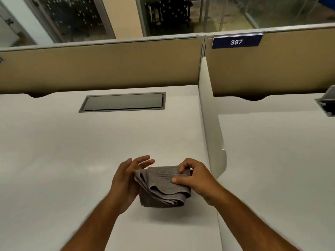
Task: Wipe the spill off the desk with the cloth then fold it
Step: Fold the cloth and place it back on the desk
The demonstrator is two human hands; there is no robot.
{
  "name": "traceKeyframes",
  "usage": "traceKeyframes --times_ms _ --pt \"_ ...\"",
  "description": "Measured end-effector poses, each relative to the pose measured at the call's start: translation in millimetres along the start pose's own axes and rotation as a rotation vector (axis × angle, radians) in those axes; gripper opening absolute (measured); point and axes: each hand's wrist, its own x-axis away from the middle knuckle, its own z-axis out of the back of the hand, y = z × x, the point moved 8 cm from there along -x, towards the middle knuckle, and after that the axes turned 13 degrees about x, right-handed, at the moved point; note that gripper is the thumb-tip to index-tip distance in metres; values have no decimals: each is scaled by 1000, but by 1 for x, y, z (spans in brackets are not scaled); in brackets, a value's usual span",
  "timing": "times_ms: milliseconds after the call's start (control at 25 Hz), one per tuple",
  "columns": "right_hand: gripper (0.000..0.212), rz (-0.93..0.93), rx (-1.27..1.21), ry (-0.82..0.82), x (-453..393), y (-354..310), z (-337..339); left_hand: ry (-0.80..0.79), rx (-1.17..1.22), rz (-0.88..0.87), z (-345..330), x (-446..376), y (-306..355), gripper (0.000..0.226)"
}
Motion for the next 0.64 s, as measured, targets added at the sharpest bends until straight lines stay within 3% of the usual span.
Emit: traceKeyframes --times_ms 120,240,400,480,560,640 --pt "35 11 -110 95 -13 -6 -3 43 -296 146 4 -13 -2 57" --pt "40 -21 -235 204 -15 -5 4 11 -470 128 3 -40 17 74" --pt "59 -14 101 41 -24 -8 -7 -101 -628 101 -16 -105 53 87" --pt "43 4 164 72 -39 -9 -5 -167 -708 84 -35 -145 64 95" --pt "20 33 16 186 -57 -14 4 -200 -756 24 -54 -182 75 99" --pt "23 -15 -204 317 -78 -11 17 -171 -793 -115 -72 -212 92 98"
